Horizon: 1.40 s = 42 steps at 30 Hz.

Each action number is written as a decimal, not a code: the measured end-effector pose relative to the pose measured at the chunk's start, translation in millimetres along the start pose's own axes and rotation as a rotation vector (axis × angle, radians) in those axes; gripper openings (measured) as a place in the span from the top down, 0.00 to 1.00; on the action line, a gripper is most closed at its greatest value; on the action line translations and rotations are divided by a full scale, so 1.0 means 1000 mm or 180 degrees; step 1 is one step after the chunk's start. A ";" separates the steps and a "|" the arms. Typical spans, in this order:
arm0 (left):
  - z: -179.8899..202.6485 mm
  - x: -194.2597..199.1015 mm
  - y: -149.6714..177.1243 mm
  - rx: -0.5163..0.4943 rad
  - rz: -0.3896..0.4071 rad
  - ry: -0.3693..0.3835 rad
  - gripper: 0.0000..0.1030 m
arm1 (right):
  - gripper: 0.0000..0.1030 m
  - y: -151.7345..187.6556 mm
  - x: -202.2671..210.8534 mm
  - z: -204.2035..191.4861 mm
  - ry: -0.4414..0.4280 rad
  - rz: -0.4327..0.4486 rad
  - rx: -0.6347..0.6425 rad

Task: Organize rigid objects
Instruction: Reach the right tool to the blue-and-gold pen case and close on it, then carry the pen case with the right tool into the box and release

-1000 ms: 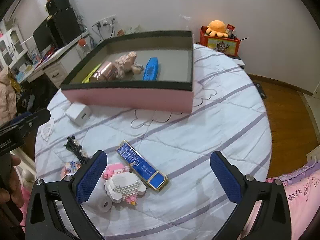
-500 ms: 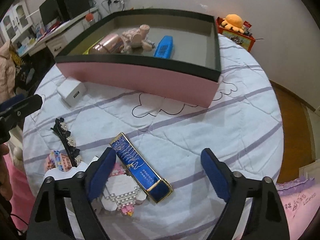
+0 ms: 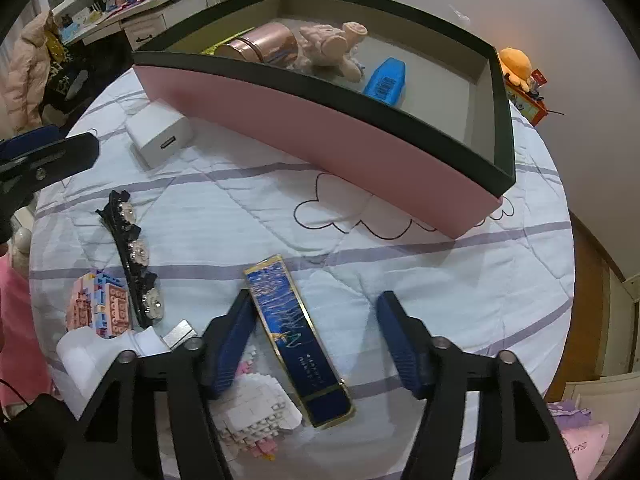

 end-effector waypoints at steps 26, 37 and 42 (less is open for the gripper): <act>0.021 0.014 -0.034 -0.0120 0.0245 0.0060 0.00 | 0.79 -0.032 0.066 0.010 -0.0340 0.0790 -0.0503; 0.014 -0.003 -0.085 -0.0082 0.0401 -0.0016 0.00 | 0.80 -0.105 0.056 0.062 -0.0143 0.1099 -0.0858; 0.009 -0.023 -0.102 -0.0043 0.0381 -0.0034 0.00 | 0.80 -0.117 0.016 0.080 -0.0057 0.0900 -0.0957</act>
Point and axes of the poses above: each gripper's, at about its wrist camera, not at the fingertips, and x roughly against the way its jaws point, z to its right, y to its underside, the point moved 7 cm from there along -x, roughly the way its jaws point, and after that the axes turned 2 degrees about -x, right-handed, at the moved point
